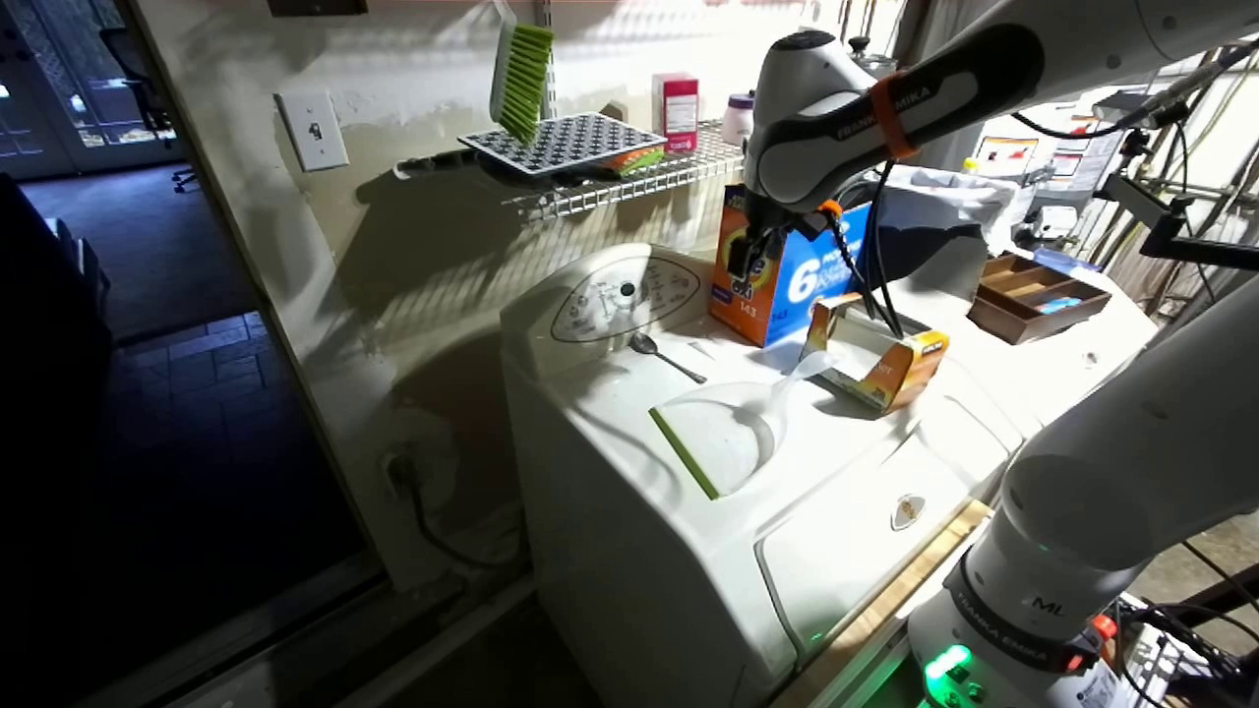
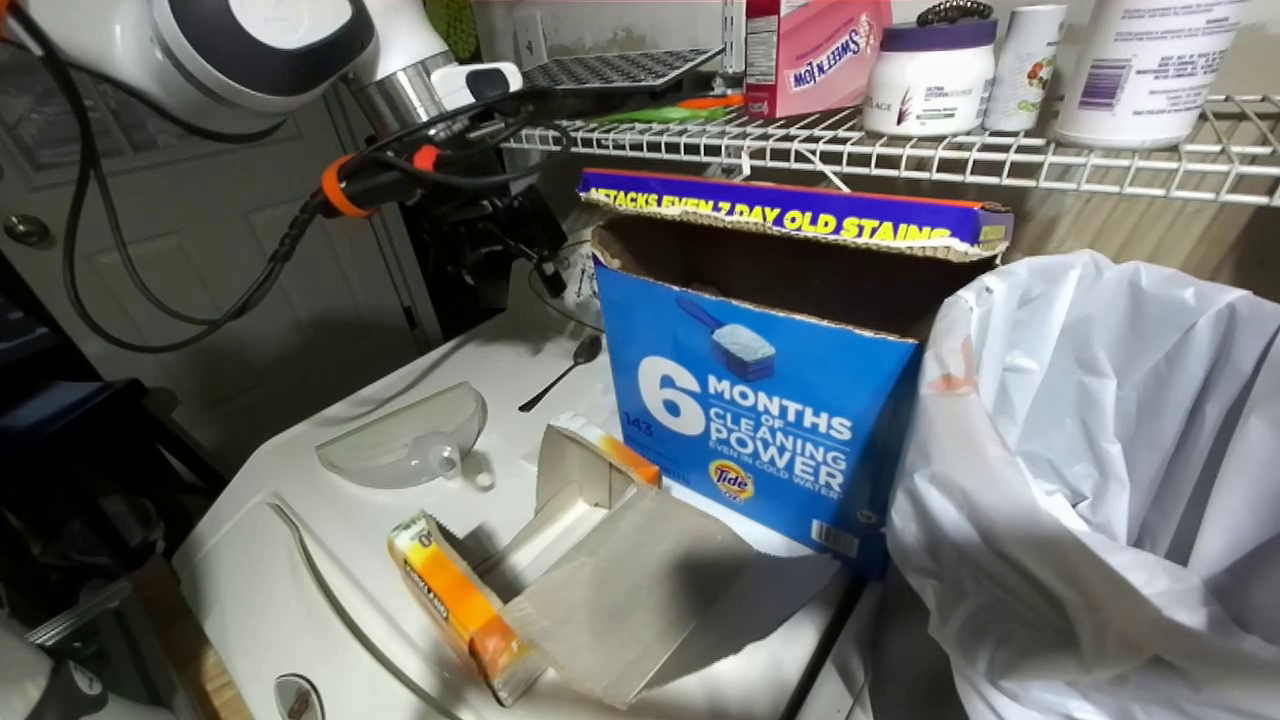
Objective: Remove one paper towel from the orange box
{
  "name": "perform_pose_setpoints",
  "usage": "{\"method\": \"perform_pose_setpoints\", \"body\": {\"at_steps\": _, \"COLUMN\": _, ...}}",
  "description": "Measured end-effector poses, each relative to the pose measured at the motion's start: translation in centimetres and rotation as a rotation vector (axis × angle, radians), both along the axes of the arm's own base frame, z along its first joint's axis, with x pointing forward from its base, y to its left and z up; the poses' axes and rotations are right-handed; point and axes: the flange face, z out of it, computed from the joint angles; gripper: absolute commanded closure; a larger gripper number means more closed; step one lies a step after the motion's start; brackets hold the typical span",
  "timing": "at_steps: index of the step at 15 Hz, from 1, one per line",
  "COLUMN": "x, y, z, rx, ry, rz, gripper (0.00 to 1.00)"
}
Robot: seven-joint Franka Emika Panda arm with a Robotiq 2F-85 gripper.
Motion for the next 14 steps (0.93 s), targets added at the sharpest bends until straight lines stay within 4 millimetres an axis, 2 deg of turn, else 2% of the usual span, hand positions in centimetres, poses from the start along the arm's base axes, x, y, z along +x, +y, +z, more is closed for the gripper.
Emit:
{"method": "perform_pose_setpoints", "body": {"at_steps": 5, "x": -1.1, "y": 0.6, "z": 1.5, "rx": -0.035, "ry": 0.005, "rz": -0.072, "gripper": 0.00}}
{"method": "perform_pose_setpoints", "body": {"at_steps": 14, "x": -2.7, "y": 0.4, "z": 3.9, "rx": -0.059, "ry": -0.044, "rz": -0.244, "gripper": 0.00}}
